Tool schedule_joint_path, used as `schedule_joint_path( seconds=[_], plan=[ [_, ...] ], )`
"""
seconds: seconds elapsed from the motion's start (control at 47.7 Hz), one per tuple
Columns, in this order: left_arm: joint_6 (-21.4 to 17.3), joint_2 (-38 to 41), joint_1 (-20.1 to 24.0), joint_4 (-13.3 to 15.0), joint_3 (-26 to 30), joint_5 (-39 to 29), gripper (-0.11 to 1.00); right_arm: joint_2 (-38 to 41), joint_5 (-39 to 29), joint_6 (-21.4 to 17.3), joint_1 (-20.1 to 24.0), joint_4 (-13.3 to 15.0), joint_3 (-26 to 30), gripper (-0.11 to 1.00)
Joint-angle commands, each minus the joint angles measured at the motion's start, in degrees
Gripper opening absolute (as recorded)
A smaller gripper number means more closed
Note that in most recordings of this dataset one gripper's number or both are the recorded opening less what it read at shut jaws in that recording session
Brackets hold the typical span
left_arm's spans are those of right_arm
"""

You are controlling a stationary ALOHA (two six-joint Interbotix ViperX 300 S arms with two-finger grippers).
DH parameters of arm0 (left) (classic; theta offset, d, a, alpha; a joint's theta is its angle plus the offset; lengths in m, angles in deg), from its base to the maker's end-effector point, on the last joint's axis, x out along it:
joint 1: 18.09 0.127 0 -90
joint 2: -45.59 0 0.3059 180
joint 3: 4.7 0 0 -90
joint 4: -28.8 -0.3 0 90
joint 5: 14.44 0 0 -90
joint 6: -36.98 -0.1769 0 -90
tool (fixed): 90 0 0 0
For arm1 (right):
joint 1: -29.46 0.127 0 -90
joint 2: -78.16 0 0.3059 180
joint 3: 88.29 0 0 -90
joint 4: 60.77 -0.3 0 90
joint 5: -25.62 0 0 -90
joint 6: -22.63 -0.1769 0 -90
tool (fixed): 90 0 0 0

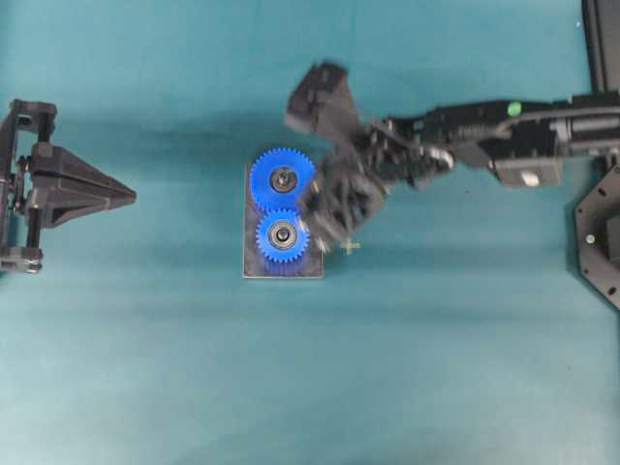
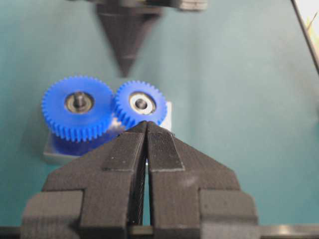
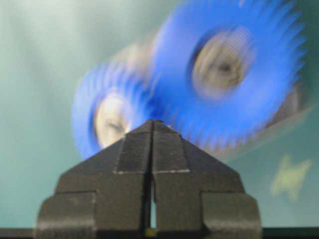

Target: Fit the small gear onto the shaft.

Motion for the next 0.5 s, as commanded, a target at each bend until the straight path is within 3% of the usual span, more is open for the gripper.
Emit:
schedule_joint_path(
  seconds=[0.0, 0.482],
  plan=[
    [0.09, 0.09, -0.09, -0.18, 0.88, 0.44, 0.00, -0.09, 1.67, 0.18, -0.26, 0.09, 2.46, -0.02],
    [0.09, -0.09, -0.09, -0.18, 0.62, 0.44, 0.00, 4.66, 1.41, 0.18, 0.70, -0.26, 2.46, -0.02]
  ],
)
